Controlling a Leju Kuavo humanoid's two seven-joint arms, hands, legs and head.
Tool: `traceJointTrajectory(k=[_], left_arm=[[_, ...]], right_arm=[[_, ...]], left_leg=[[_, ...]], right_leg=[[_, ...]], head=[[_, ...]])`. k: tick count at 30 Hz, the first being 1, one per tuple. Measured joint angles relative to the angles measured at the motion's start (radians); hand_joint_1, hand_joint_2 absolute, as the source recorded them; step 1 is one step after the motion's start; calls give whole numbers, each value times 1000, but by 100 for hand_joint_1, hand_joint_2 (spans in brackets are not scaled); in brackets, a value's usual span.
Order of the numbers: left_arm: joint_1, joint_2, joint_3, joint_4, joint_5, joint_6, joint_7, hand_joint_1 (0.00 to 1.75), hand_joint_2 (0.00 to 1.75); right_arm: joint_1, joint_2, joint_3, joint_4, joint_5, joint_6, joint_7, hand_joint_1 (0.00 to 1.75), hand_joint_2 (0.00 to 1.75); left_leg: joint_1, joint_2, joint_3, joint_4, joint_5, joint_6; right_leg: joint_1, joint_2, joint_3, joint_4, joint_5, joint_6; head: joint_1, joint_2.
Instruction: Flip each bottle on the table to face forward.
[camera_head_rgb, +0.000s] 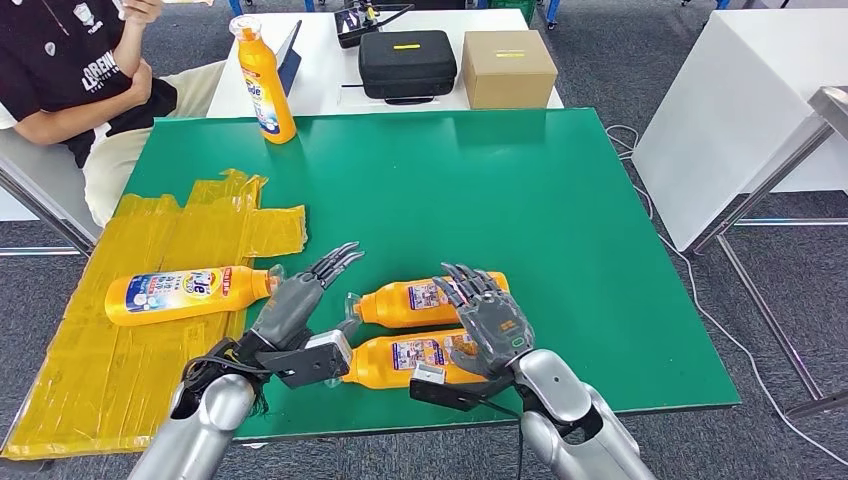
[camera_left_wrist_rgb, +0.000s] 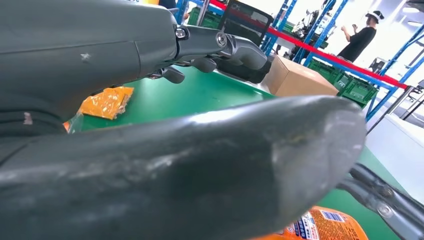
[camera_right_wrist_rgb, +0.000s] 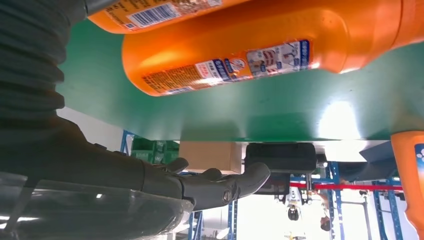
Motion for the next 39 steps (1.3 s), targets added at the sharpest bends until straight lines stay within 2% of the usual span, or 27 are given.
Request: traceJointTrajectory(k=[9, 16, 25, 39], left_arm=[[52, -5, 21, -65, 117, -16, -11, 0, 0], [106, -11, 56, -129, 126, -17, 11, 0, 0], [131, -12, 85, -154, 123, -16, 12, 0, 0], [126, -24, 111, -165, 172, -18, 28, 0, 0]], right_arm=[[-82, 22, 14, 97, 40, -45, 40, 0, 175], [-189, 50, 9, 185, 70, -76, 94, 0, 175], [-259, 71, 0, 277, 88, -72, 128, 0, 175], [-361, 109, 1, 444, 89, 8, 149, 0, 175]], left_leg=[[0, 0, 0, 0, 0, 0], [0, 0, 0, 0, 0, 0], [0, 0, 0, 0, 0, 0], [0, 0, 0, 0, 0, 0]], right_leg=[[0, 0, 0, 0, 0, 0], [0, 0, 0, 0, 0, 0], [0, 0, 0, 0, 0, 0], [0, 0, 0, 0, 0, 0]], head=[[0, 0], [0, 0], [0, 0], [0, 0]])
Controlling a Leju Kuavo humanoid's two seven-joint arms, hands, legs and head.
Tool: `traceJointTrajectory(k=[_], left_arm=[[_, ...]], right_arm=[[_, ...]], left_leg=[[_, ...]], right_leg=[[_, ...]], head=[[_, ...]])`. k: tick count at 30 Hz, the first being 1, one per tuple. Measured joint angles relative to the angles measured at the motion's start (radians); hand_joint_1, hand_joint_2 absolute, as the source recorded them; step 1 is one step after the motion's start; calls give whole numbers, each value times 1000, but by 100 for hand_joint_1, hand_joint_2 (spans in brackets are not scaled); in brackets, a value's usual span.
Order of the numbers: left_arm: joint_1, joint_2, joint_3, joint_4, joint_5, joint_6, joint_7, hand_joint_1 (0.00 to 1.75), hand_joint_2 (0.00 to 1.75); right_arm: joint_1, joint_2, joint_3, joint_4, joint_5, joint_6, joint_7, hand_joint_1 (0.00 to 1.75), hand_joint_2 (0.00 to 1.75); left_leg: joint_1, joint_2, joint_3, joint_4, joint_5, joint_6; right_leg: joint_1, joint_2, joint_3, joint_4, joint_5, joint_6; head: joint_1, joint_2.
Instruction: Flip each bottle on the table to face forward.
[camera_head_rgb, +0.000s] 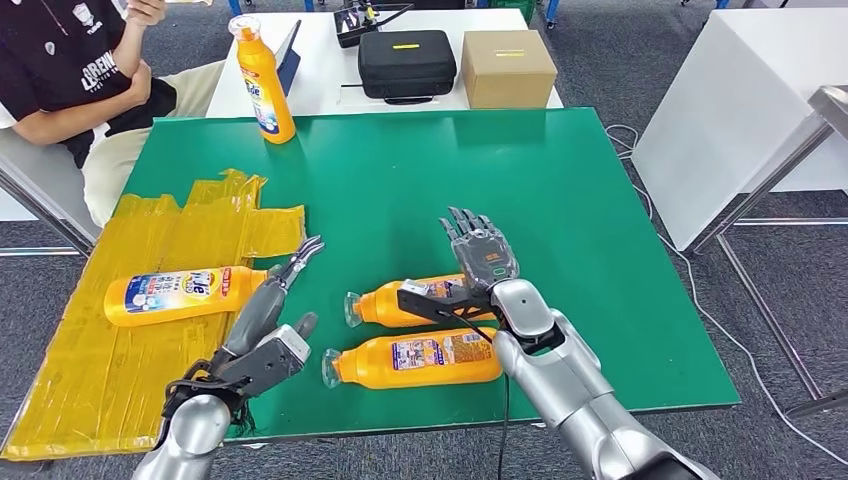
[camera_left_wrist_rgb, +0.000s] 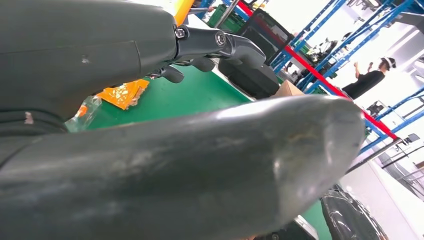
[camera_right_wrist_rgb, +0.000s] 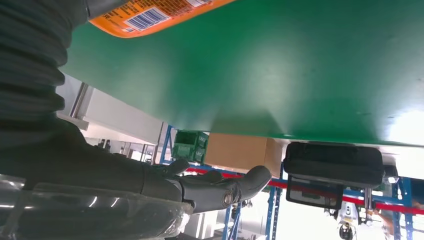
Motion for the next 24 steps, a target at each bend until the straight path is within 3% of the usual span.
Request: traceJointTrajectory(k=[24], left_arm=[[-17, -7, 7, 0, 10, 7, 15, 0, 0]], right_arm=[[-93, 33, 2, 174, -3, 39, 10, 0, 175]], left_leg=[[0, 0, 7, 0, 0, 0]], right_leg=[[0, 0, 5, 0, 0, 0]], head=[[0, 0]])
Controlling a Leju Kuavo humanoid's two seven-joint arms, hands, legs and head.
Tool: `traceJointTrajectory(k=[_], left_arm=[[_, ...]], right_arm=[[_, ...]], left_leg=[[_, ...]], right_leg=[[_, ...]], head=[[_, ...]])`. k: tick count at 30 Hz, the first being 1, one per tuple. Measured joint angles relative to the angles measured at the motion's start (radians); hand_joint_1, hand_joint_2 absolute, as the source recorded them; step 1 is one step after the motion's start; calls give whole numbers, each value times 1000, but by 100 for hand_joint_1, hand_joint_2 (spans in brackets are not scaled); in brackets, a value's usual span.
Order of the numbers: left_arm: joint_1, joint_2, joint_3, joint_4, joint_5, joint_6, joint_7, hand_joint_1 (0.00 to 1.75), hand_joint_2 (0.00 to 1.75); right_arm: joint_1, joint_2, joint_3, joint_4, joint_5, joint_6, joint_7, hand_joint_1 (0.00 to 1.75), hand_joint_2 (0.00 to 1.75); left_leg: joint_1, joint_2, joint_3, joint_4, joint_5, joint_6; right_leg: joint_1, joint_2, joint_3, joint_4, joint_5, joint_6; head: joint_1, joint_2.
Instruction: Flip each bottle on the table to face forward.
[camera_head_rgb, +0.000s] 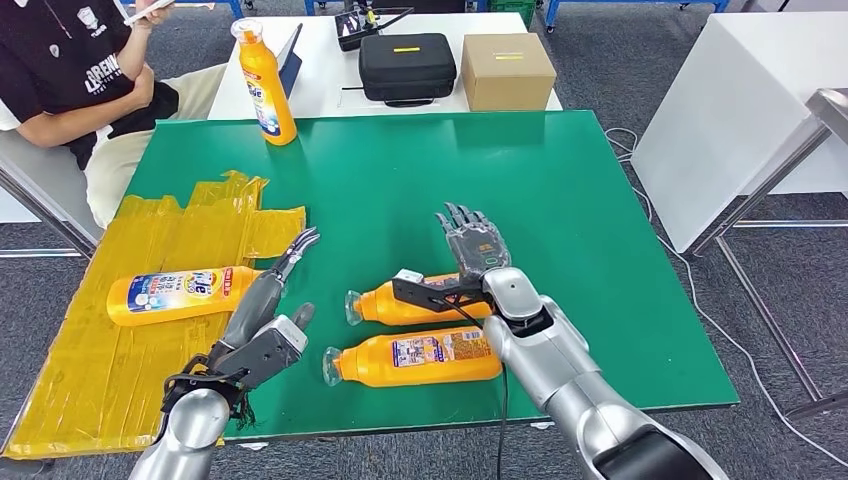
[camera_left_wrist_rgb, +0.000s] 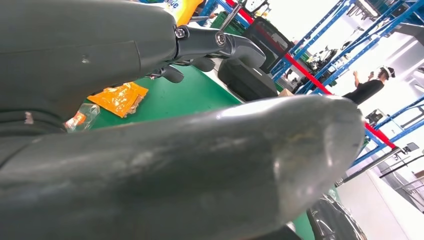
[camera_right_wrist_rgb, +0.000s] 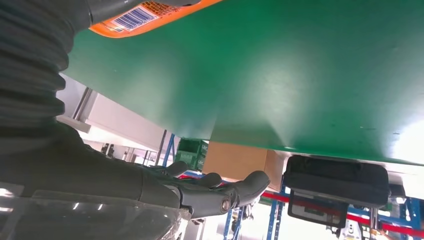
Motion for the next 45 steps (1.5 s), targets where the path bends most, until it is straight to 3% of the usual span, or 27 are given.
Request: traceJointTrajectory(k=[13, 19, 23, 34, 45], left_arm=[[-26, -2, 0, 15, 23, 0, 10, 0, 0], [-33, -3, 6, 25, 30, 2, 24, 0, 0], [-23, -3, 18, 26, 29, 16, 29, 0, 0], [29, -3, 65, 25, 17, 40, 16, 0, 0], [31, -6, 85, 26, 8, 41, 17, 0, 0]], right_arm=[[-67, 20, 16, 107, -34, 47, -20, 0, 175], [-60, 19, 38, 87, -53, 52, -42, 0, 175], [-14, 2, 53, -1, -44, 30, -33, 0, 175], [216, -83, 61, -441, 24, -27, 6, 0, 175], [266, -104, 60, -536, 46, 11, 6, 0, 175]], left_leg=[[0, 0, 5, 0, 0, 0], [0, 0, 6, 0, -1, 0], [0, 0, 6, 0, -1, 0], [0, 0, -5, 0, 0, 0], [0, 0, -6, 0, 0, 0]], right_leg=[[0, 0, 1, 0, 0, 0], [0, 0, 1, 0, 0, 0], [0, 0, 6, 0, 0, 0], [0, 0, -4, 0, 0, 0], [0, 0, -5, 0, 0, 0]], head=[[0, 0], [0, 0], [0, 0], [0, 0], [0, 0]])
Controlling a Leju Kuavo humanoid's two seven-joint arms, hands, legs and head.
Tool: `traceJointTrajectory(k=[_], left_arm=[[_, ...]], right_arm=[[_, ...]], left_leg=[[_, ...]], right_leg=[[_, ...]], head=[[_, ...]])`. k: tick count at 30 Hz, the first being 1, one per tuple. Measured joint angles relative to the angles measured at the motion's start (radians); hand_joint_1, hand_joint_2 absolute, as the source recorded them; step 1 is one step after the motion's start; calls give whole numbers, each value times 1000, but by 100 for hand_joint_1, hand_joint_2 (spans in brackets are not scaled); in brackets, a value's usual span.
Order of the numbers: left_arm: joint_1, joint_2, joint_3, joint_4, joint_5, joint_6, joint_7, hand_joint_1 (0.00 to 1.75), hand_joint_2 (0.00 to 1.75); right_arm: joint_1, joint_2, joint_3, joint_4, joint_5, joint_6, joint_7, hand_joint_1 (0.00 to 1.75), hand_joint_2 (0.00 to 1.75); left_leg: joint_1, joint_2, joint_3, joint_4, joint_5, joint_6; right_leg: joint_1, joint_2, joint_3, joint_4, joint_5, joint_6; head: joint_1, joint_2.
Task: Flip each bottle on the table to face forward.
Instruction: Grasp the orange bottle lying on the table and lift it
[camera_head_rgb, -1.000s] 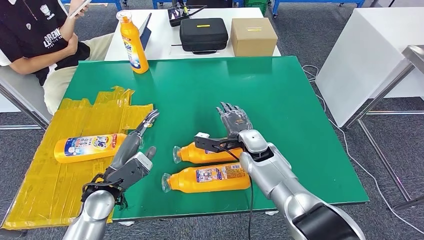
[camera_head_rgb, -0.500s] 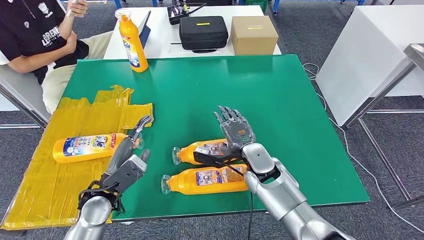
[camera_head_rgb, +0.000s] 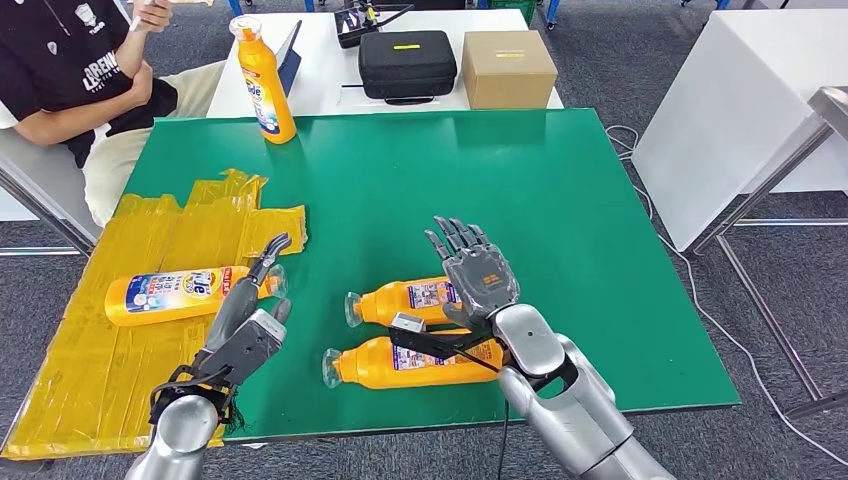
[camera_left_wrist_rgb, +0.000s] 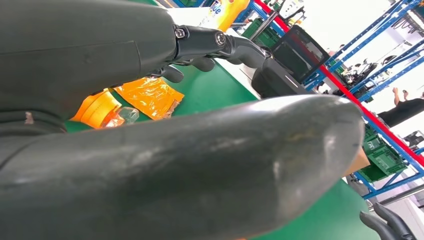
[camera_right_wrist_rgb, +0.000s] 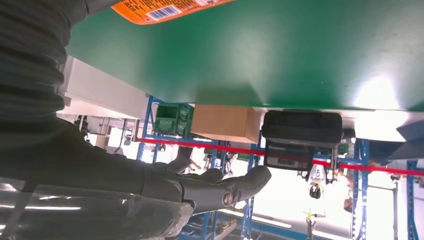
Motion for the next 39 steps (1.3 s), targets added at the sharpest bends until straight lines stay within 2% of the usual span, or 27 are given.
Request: traceJointTrajectory(k=[15, 39], left_arm=[[0, -5, 1, 0, -2, -4, 8, 0, 0], [-2, -6, 1, 0, -1, -11, 14, 0, 0]], right_arm=[[-1, -3, -11, 36, 3, 41, 27, 0, 175], [-59, 34, -21, 294, -16, 62, 46, 0, 175]], left_leg=[[0, 0, -1, 0, 0, 0], [0, 0, -1, 0, 0, 0]], right_leg=[[0, 0, -1, 0, 0, 0], [0, 0, -1, 0, 0, 0]], head=[[0, 0], [0, 0]])
